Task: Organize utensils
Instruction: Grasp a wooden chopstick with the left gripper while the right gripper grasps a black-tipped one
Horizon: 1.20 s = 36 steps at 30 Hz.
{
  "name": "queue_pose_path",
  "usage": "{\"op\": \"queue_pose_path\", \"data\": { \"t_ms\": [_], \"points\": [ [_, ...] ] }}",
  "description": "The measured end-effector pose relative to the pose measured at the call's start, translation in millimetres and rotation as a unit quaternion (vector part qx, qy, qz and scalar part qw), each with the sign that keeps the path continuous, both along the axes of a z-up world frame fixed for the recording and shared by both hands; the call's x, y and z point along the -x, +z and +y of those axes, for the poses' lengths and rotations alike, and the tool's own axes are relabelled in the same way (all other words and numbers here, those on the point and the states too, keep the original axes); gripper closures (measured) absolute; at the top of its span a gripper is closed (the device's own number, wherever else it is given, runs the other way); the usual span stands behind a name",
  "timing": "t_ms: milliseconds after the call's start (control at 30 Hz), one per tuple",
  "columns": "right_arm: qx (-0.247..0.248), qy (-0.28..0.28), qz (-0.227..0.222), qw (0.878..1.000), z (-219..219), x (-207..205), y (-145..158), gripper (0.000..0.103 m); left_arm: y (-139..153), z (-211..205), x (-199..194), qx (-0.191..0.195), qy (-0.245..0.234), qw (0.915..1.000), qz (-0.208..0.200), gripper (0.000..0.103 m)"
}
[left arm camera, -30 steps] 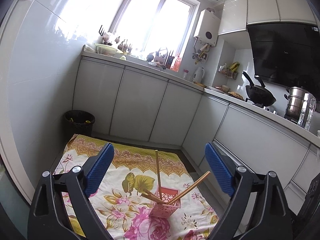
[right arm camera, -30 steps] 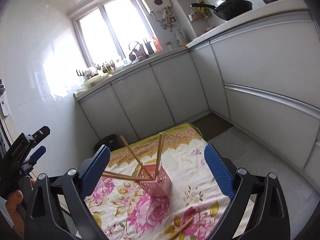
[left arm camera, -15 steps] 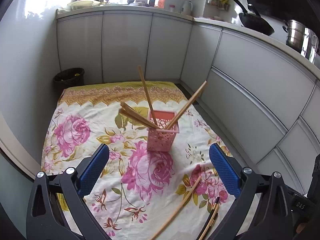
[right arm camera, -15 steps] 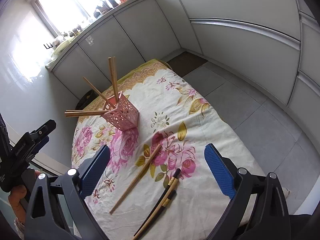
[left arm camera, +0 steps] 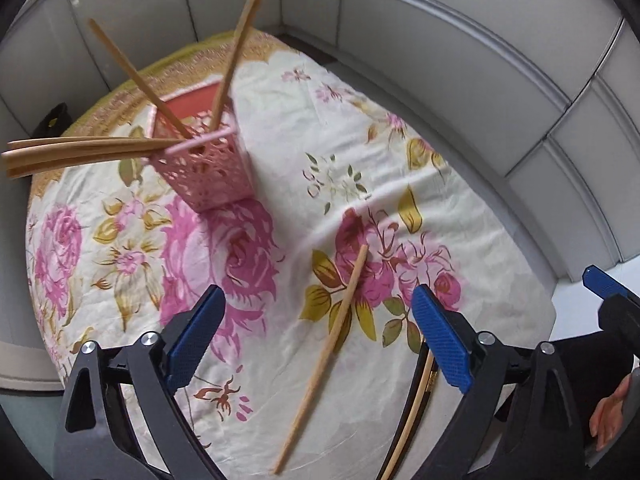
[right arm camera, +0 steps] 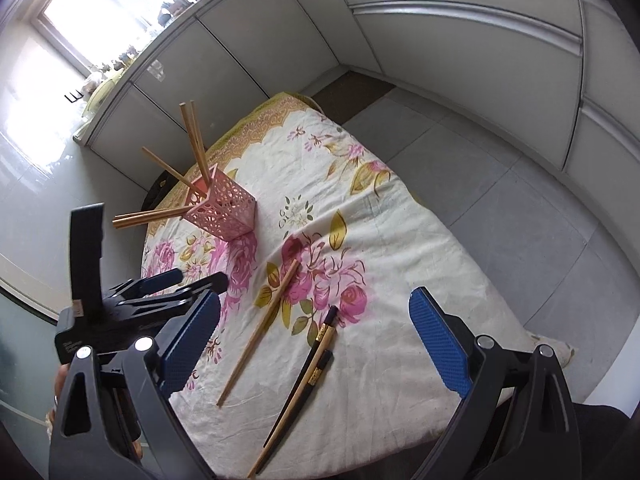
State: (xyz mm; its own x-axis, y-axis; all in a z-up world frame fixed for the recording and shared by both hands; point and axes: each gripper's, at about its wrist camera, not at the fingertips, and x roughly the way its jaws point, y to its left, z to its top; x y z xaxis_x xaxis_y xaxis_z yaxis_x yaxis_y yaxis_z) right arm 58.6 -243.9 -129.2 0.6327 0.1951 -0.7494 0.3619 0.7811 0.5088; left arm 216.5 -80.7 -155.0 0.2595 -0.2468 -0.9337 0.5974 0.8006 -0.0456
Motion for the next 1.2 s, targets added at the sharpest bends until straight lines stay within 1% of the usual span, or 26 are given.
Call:
{"op": "queue_pose_path", "data": {
  "t_ms": [33,100,167,267,367,433,500,567,600,633,700,733,767,800,833,867,933,967,1067,1133,1200],
  "points": [
    [-0.008,0.002,0.008,1.000,-1.1,-0.9,-4.6,0.010,-10.5,-9.1,-4.3,-0.015,-0.013,0.9996,0.020,0.032],
    [-0.019,0.004,0.022,1.000,-2.7,-2.4,-13.1,0.010,-28.1,-25.2,-10.7,-0.040,-0.035,0.9975,0.047,0.044],
    [-0.030,0.005,0.032,0.999,-5.2,-3.4,-20.1,0.010,-42.8,-36.7,-18.1,-0.063,-0.040,0.9952,0.063,0.047],
    [-0.044,0.002,0.045,0.998,-10.2,-3.7,-27.7,0.010,-60.1,-46.9,-24.8,-0.082,-0.042,0.9927,0.078,0.051],
    [-0.057,-0.003,0.054,0.997,-15.7,-3.4,-34.8,0.010,-70.0,-48.8,-27.8,-0.079,-0.040,0.9923,0.086,0.053],
    [-0.057,-0.004,0.060,0.997,-17.0,-4.3,-39.0,0.010,-75.1,-49.4,-27.6,-0.075,-0.043,0.9921,0.091,0.057],
    [-0.064,-0.004,0.069,0.996,-17.5,-5.6,-44.4,0.010,-80.1,-50.9,-26.3,-0.078,-0.049,0.9915,0.092,0.064],
    [-0.077,-0.003,0.080,0.994,-17.3,-8.7,-52.0,0.010,-80.0,-52.8,-23.6,-0.079,-0.061,0.9919,0.079,0.072],
    [-0.084,-0.003,0.087,0.993,-16.1,-10.9,-56.4,0.010,-79.5,-54.2,-21.8,-0.078,-0.064,0.9919,0.076,0.087],
    [-0.090,-0.002,0.097,0.991,-14.6,-13.9,-60.9,0.010,-79.4,-53.6,-20.6,-0.078,-0.065,0.9922,0.073,0.095],
    [-0.100,0.008,0.124,0.987,-8.0,-22.6,-73.0,0.011,-79.4,-46.4,-17.4,-0.073,-0.060,0.9935,0.064,0.097],
    [-0.106,0.015,0.135,0.985,-3.8,-27.6,-79.2,0.014,-79.5,-41.6,-15.3,-0.066,-0.053,0.9945,0.062,0.097],
    [-0.110,0.019,0.149,0.982,-0.1,-33.1,-86.0,0.024,-78.0,-33.8,-12.8,-0.059,-0.045,0.9956,0.058,0.097],
    [-0.114,0.022,0.166,0.979,2.6,-38.8,-93.4,0.031,-76.3,-24.5,-11.0,-0.049,-0.036,0.9966,0.056,0.097],
    [-0.118,0.026,0.183,0.976,5.5,-44.2,-100.5,0.042,-73.8,-14.0,-8.3,-0.035,-0.029,0.9973,0.057,0.097],
    [-0.124,0.032,0.197,0.972,8.7,-48.4,-107.6,0.058,-71.1,-3.5,-5.1,-0.023,-0.022,0.9979,0.056,0.097],
    [-0.131,0.036,0.220,0.966,13.7,-54.6,-117.4,0.073,-63.4,17.1,1.3,-0.005,-0.010,0.9987,0.049,0.097],
    [-0.127,0.035,0.224,0.966,15.9,-56.5,-118.4,0.077,-59.2,26.4,4.0,0.003,-0.006,0.9990,0.045,0.097],
    [-0.109,0.037,0.236,0.965,22.7,-61.7,-116.4,0.083,-41.1,44.5,7.1,0.020,0.006,0.9995,0.025,0.097],
    [-0.102,0.037,0.245,0.963,27.1,-64.7,-115.5,0.083,-28.1,54.3,8.6,0.035,0.007,0.9992,0.016,0.097],
    [-0.095,0.036,0.255,0.962,31.1,-68.3,-115.9,0.083,-16.1,54.6,7.3,0.045,0.011,0.9989,0.010,0.097]
  ]
}}
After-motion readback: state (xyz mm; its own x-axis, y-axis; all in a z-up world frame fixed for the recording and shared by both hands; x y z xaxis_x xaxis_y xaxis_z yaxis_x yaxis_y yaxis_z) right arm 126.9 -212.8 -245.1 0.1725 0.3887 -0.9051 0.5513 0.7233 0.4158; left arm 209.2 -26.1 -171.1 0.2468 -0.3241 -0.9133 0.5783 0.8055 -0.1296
